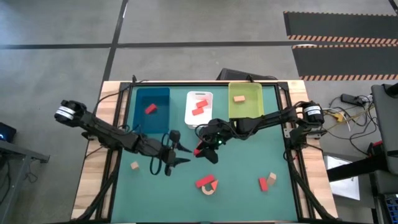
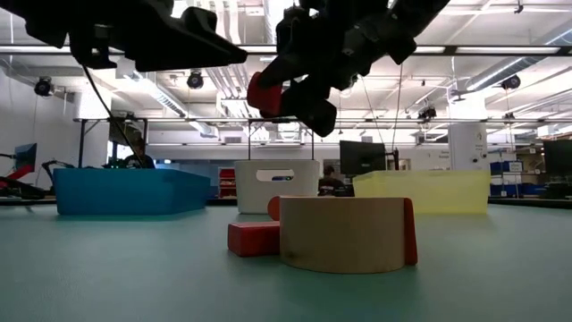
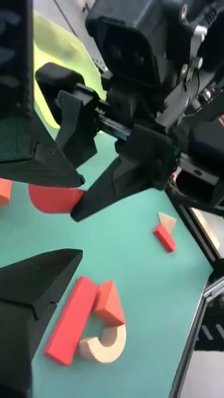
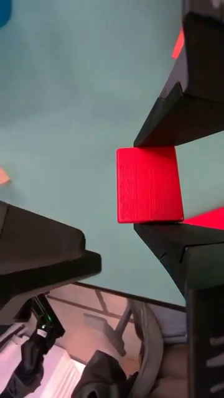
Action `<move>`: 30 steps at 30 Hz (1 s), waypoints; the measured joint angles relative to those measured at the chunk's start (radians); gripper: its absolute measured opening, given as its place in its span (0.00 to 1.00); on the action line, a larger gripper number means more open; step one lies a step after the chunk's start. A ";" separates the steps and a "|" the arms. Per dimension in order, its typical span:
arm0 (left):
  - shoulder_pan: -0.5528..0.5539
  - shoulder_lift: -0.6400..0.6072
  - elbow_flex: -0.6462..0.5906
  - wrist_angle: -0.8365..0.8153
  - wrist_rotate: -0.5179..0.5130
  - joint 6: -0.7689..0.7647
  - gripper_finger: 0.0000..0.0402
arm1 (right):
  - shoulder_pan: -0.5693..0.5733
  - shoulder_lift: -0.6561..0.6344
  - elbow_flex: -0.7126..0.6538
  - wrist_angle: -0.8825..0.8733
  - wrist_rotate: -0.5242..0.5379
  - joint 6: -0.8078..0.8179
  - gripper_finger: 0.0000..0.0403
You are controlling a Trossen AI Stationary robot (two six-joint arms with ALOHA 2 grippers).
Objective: Sort & place blocks by color
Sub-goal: Put the top left red block into the blue bin
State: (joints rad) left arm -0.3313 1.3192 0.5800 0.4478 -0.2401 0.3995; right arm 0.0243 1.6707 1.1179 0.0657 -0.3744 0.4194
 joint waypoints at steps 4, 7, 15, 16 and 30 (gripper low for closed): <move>0.000 -0.003 0.000 0.000 -0.002 -0.001 0.39 | 0.001 0.000 0.000 0.007 0.000 0.000 0.41; 0.001 -0.001 0.000 0.002 -0.002 -0.003 0.40 | 0.001 0.000 0.000 0.026 -0.001 0.000 0.41; 0.011 0.037 0.000 0.049 -0.009 -0.027 0.60 | 0.001 0.000 0.000 0.045 -0.001 -0.001 0.41; 0.011 0.044 0.000 0.055 -0.009 -0.028 0.63 | 0.001 0.000 0.000 0.054 -0.001 -0.001 0.41; 0.024 0.107 0.000 0.143 -0.008 -0.025 0.53 | 0.001 0.000 0.000 0.093 -0.023 -0.016 0.41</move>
State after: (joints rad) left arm -0.3071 1.4265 0.5800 0.5907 -0.2481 0.3740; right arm 0.0254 1.6707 1.1179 0.1589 -0.3969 0.4037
